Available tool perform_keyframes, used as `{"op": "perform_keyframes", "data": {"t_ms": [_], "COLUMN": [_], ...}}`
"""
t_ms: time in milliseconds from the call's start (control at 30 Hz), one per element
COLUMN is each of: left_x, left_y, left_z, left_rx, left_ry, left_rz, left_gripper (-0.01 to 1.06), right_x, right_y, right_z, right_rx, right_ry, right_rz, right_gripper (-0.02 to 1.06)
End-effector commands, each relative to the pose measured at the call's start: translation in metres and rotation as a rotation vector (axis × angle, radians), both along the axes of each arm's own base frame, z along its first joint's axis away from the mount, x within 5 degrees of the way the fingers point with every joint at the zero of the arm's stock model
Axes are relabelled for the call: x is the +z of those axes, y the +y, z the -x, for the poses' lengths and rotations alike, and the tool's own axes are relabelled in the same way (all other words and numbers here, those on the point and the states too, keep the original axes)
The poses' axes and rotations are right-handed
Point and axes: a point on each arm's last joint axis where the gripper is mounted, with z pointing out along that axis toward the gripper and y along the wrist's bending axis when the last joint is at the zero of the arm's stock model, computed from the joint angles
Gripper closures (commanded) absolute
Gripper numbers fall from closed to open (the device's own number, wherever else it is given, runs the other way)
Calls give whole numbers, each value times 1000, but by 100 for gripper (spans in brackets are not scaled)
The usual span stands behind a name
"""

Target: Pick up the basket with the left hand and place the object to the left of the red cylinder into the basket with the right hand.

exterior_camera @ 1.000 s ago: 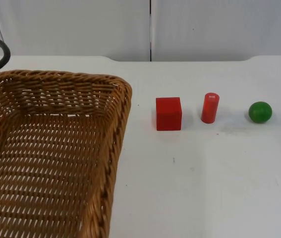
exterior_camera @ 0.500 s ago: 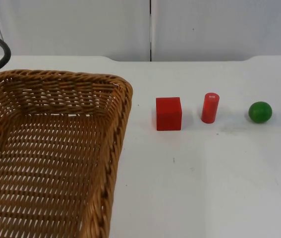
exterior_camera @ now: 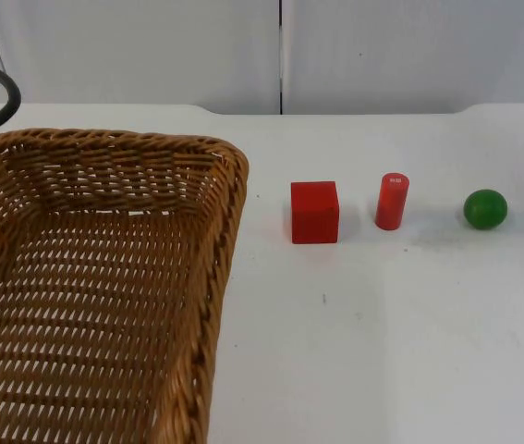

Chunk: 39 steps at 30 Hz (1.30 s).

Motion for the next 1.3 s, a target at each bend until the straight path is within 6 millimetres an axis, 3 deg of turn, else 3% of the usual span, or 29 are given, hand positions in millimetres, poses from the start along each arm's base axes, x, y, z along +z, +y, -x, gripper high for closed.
{"op": "perform_keyframes", "data": {"t_ms": [0, 200, 333, 567, 633, 833, 1000, 1267], "left_x": [4, 4, 4, 4, 5, 5, 5, 5], "left_y": [-2, -2, -2, -2, -3, -3, -3, -4], "left_z": [0, 0, 0, -1, -1, -1, -1, -1], "left_rx": [19, 18, 19, 26, 30, 30, 35, 41], "left_ry": [-6, -4, -6, -8, -9, -7, -7, -7], "left_rz": [30, 30, 30, 40, 46, 48, 53, 63], "left_gripper": [105, 105, 105, 105, 105, 105, 105, 105], "right_x": [-6, -14, -23, -39, -53, -83, -119, -164], "right_y": [17, 45, 83, 115, 123, 129, 134, 160], "right_z": [-19, -42, -65, -88, -100, -111, -123, -128], "right_rx": [61, 174, 309, 452, 513, 613, 698, 855], "right_ry": [25, 38, 41, 70, 65, 83, 100, 82], "right_rz": [21, 110, 204, 282, 323, 391, 442, 459], "right_gripper": [-1, -1, -1, -1, -1, -1, -1, -1]}}
